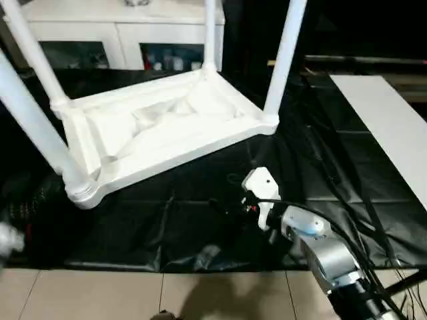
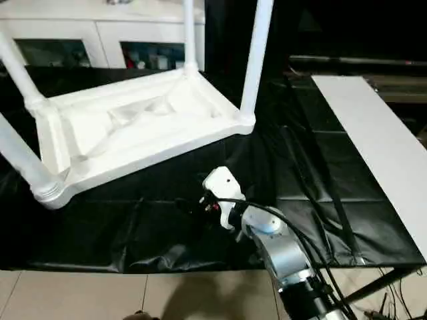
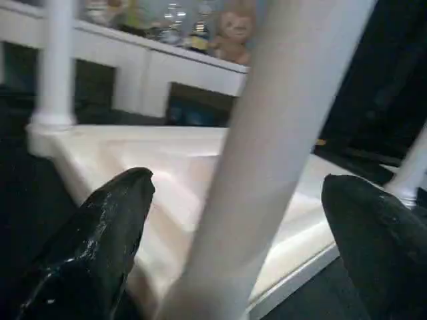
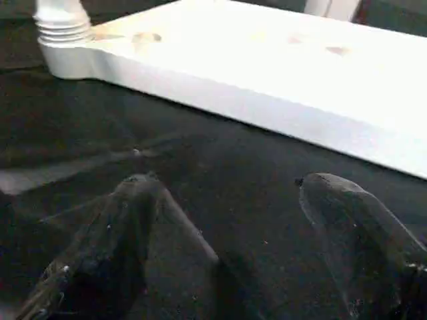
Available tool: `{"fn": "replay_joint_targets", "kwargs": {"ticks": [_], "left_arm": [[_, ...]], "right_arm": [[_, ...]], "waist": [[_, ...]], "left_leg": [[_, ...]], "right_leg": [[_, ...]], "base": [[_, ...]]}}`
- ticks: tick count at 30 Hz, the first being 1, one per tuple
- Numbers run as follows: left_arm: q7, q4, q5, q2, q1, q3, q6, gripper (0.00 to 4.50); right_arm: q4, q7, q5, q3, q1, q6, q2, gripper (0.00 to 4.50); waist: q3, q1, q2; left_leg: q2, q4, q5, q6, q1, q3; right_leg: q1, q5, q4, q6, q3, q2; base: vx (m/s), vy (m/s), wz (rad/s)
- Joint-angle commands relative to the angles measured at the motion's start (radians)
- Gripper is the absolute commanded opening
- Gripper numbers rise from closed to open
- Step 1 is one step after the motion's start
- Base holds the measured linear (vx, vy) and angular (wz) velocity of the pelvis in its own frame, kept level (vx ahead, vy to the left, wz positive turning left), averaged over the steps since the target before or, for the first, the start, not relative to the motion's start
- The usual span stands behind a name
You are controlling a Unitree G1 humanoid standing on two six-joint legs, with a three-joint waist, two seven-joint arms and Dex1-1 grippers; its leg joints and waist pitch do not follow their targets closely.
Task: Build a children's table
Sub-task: Rotate table base
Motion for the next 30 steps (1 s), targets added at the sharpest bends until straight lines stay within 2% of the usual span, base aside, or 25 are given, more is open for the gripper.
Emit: {"fn": "replay_joint_targets", "kwargs": {"ticks": [1,6,8,11,14,15,16,17,18,19,20,21,22,23,24,26,27,29,30], "left_arm": [[-0.037,0.058,0.016,0.024,-0.061,-0.035,0.017,4.48],[-0.117,0.218,0.04,0.07,-0.226,-0.082,0.031,4.48],[-0.14,0.26,0.055,0.082,-0.261,-0.098,0.044,4.48],[-0.179,0.317,0.079,0.093,-0.303,-0.126,0.036,4.48],[-0.236,0.218,0.027,0.094,-0.288,-0.165,0.135,4.48],[-0.264,0.121,-0.022,0.097,-0.259,-0.193,0.218,4.48],[-0.274,0.063,-0.05,0.099,-0.241,-0.21,0.263,4.48],[-0.283,0.015,-0.068,0.101,-0.225,-0.224,0.286,4.48],[-0.287,-0.102,-0.118,0.106,-0.19,-0.257,0.35,4.48],[-0.293,-0.157,-0.14,0.11,-0.175,-0.274,0.373,4.48],[-0.293,-0.247,-0.182,0.113,-0.153,-0.301,0.41,4.48],[-0.293,-0.26,-0.188,0.113,-0.15,-0.305,0.416,4.48],[-0.284,-0.336,-0.22,0.11,-0.139,-0.329,0.44,4.48],[-0.281,-0.343,-0.222,0.107,-0.14,-0.331,0.442,4.48],[-0.262,-0.384,-0.233,0.091,-0.144,-0.345,0.451,4.48],[-0.216,-0.463,-0.238,0.045,-0.166,-0.381,0.462,4.48],[-0.187,-0.484,-0.227,0.012,-0.185,-0.397,0.459,4.48],[-0.157,-0.498,-0.208,-0.021,-0.205,-0.419,0.454,4.48],[-0.148,-0.503,-0.206,-0.027,-0.208,-0.425,0.456,4.48]], "right_arm": [[0.049,-0.044,-0.036,-0.009,-0.034,-0.006,0.007,3.73],[0.124,-0.097,-0.029,-0.045,-0.086,-0.007,0.041,3.73],[0.127,-0.096,-0.032,-0.043,-0.091,-0.007,0.042,3.73],[0.143,-0.099,-0.035,-0.04,-0.099,-0.016,0.049,3.73],[0.196,-0.154,-0.059,-0.049,-0.122,0.011,0.056,3.73],[0.245,-0.211,-0.075,-0.07,-0.143,0.027,0.059,3.73],[0.271,-0.241,-0.081,-0.084,-0.155,0.031,0.06,3.73],[0.289,-0.265,-0.08,-0.099,-0.164,0.036,0.062,3.73],[0.33,-0.314,-0.07,-0.137,-0.188,0.049,0.066,3.73],[0.349,-0.329,-0.064,-0.152,-0.2,0.05,0.067,3.73],[0.382,-0.347,-0.056,-0.172,-0.221,0.049,0.065,3.73],[0.387,-0.349,-0.055,-0.174,-0.225,0.047,0.064,3.73],[0.425,-0.351,-0.052,-0.18,-0.247,0.038,0.06,3.73],[0.431,-0.351,-0.051,-0.181,-0.251,0.036,0.059,3.73],[0.462,-0.351,-0.048,-0.183,-0.27,0.028,0.058,3.73],[0.539,-0.352,-0.038,-0.194,-0.32,0.015,0.066,3.73],[0.575,-0.35,-0.037,-0.198,-0.345,0.008,0.072,3.73],[0.613,-0.34,-0.035,-0.205,-0.371,0.002,0.084,3.73],[0.625,-0.337,-0.035,-0.21,-0.379,-0.001,0.088,3.73]], "waist": [[-0.051,-0.003,0.025],[-0.056,-0.002,0.024],[-0.056,-0.003,0.021],[-0.057,-0.002,0.025],[-0.054,-0.002,0.03],[-0.052,-0.003,0.03],[-0.05,-0.002,0.024],[-0.048,0.001,0.024],[-0.05,0.001,0.022],[-0.05,0.003,0.024],[-0.05,0.004,0.024],[-0.05,0.004,0.017],[-0.05,0.001,0.016],[-0.049,-0.002,0.011],[-0.047,-0.006,0.0],[-0.048,-0.008,0.003],[-0.048,-0.01,-0.01],[-0.047,-0.009,-0.003],[-0.048,-0.009,-0.007]], "left_leg": [[0.041,-0.081,-0.219,-0.028,0.028,-0.014],[0.04,-0.075,-0.168,-0.028,0.028,-0.013],[0.041,-0.075,-0.147,-0.024,0.026,-0.014],[0.042,-0.075,-0.153,-0.023,0.026,-0.014],[0.045,-0.079,-0.185,-0.035,0.028,-0.013],[0.047,-0.082,-0.213,-0.041,0.031,-0.013],[0.049,-0.084,-0.222,-0.049,0.031,-0.011],[0.049,-0.084,-0.239,-0.048,0.035,-0.006],[0.051,-0.083,-0.235,-0.047,0.033,-0.005],[0.051,-0.085,-0.208,-0.045,0.029,-0.005],[0.049,-0.081,-0.203,-0.044,0.031,-0.001],[0.046,-0.079,-0.164,-0.035,0.027,0.002],[0.044,-0.077,-0.159,-0.035,0.025,0.003],[0.042,-0.078,-0.149,-0.031,0.022,0.003],[0.042,-0.076,-0.144,-0.027,0.019,0.004],[0.044,-0.075,-0.142,-0.029,0.021,0.007],[0.046,-0.075,-0.14,-0.029,0.022,0.009],[0.045,-0.073,-0.132,-0.03,0.022,0.01],[0.045,-0.072,-0.128,-0.03,0.021,0.011]], "right_leg": [[0.022,0.065,-0.072,-0.19,0.045,-0.071],[0.029,0.13,-0.065,-0.201,0.044,-0.074],[0.031,0.168,-0.063,-0.199,0.043,-0.073],[0.031,0.186,-0.061,-0.206,0.041,-0.075],[0.028,0.148,-0.062,-0.223,0.041,-0.078],[0.024,0.11,-0.065,-0.232,0.041,-0.077],[0.023,0.085,-0.063,-0.245,0.042,-0.08],[0.018,0.045,-0.068,-0.248,0.044,-0.077],[0.02,0.047,-0.066,-0.251,0.045,-0.08],[0.024,0.054,-0.065,-0.246,0.044,-0.079],[0.02,0.061,-0.065,-0.243,0.044,-0.076],[0.023,0.091,-0.063,-0.231,0.044,-0.072],[0.023,0.098,-0.061,-0.227,0.044,-0.072],[0.027,0.101,-0.063,-0.22,0.044,-0.07],[0.031,0.089,-0.063,-0.216,0.045,-0.072],[0.029,0.077,-0.065,-0.214,0.046,-0.072],[0.03,0.073,-0.067,-0.213,0.046,-0.071],[0.028,0.07,-0.065,-0.209,0.046,-0.07],[0.03,0.075,-0.064,-0.208,0.046,-0.07]], "base": [[0.0,0.0,0.0],[0.0,0.0,0.0],[0.0,0.0,0.0],[0.0,0.0,0.0],[0.0,0.0,0.0],[0.0,0.0,0.0],[0.0,0.0,0.0],[0.0,0.0,0.0],[0.0,0.0,0.0],[0.0,0.0,0.0],[0.0,0.0,0.0],[0.0,0.0,0.0],[0.0,0.0,0.0],[0.0,0.0,0.0],[0.0,0.0,0.0],[0.0,0.0,0.0],[0.0,0.0,0.0],[0.0,0.0,0.0],[0.0,0.0,0.0]]}}
